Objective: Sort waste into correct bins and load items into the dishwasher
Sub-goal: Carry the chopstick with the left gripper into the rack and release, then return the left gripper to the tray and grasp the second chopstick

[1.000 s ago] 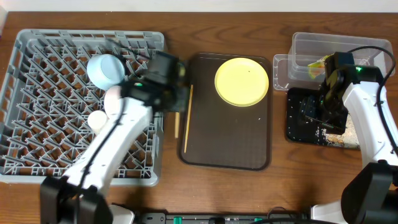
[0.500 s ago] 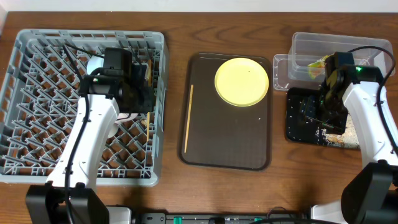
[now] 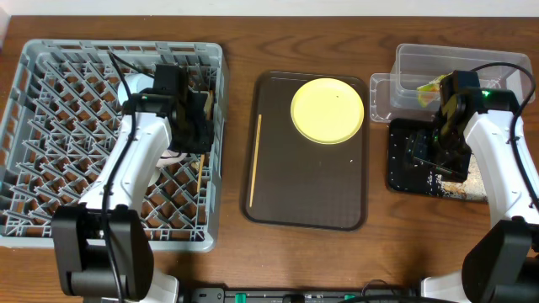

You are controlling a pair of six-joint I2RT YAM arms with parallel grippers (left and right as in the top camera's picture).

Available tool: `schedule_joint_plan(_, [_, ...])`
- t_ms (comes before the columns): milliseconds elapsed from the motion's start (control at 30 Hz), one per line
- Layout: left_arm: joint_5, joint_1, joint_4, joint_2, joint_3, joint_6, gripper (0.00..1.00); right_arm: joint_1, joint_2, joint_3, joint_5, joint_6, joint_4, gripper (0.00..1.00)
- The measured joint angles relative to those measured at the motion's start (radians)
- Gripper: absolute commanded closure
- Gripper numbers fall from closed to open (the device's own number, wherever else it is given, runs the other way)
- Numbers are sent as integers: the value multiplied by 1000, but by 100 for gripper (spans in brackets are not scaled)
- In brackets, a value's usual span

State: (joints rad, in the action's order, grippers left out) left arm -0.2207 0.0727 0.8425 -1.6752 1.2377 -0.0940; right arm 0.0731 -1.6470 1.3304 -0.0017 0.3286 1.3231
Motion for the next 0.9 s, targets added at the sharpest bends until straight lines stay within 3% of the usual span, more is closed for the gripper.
schedule_joint_plan(133, [-7, -11, -3, 16, 13, 5, 38, 0, 0, 0, -1, 0, 0, 24])
schedule_joint_plan(467, [-5, 16, -3, 89, 25, 27, 38, 0, 0, 0, -2, 0, 0, 24])
schedule_joint_plan(667, [-7, 142, -16, 146, 27, 42, 38, 0, 0, 0, -2, 0, -5, 24])
schedule_joint_plan(900, [30, 299, -47, 71, 27, 81, 38, 0, 0, 0, -2, 0, -2, 24])
